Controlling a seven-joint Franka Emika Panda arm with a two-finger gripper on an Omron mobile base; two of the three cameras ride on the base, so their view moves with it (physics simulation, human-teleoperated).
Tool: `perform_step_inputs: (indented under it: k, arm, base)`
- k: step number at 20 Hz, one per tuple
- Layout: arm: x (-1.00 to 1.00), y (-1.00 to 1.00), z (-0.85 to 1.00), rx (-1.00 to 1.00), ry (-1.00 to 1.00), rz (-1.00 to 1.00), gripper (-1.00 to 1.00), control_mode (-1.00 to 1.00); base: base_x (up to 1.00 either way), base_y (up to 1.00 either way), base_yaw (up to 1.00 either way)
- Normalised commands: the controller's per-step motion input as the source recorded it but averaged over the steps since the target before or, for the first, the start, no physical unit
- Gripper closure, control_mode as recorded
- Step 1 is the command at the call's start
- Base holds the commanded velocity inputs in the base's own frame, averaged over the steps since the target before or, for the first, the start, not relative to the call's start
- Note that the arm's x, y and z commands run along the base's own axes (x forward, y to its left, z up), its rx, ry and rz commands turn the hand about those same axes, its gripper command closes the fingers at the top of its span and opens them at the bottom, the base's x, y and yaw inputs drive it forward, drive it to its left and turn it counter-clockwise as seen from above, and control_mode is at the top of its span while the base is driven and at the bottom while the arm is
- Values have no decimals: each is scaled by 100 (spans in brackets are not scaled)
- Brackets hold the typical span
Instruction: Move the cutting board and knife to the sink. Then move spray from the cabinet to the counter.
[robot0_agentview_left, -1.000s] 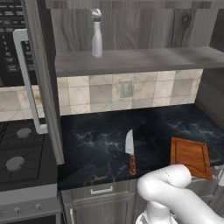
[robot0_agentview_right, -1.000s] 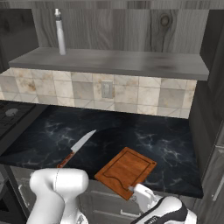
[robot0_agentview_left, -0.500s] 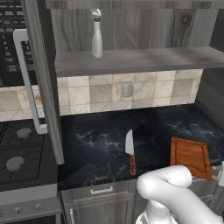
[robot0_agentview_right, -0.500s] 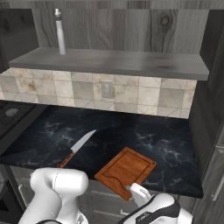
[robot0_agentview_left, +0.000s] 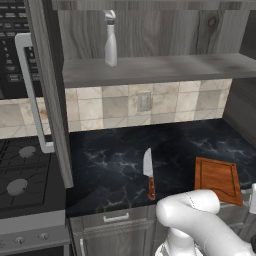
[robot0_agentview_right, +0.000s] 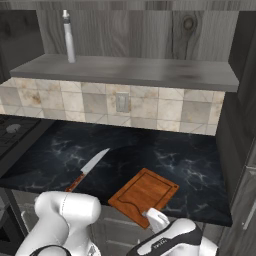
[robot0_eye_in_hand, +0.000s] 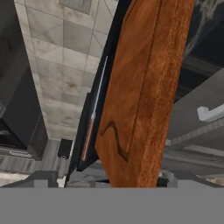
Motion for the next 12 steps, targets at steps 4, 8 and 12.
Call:
perform_step_inputs:
  k: [4, 8, 12]
  arm:
    - [0, -1, 3, 0, 3, 0, -100, -100]
    - [0, 0, 4, 0, 2, 0, -100, -100]
    - [0, 0, 4, 0, 0, 0, -100, -100]
  base:
    - [0, 0, 0]
    - [0, 0, 0]
    - [0, 0, 0]
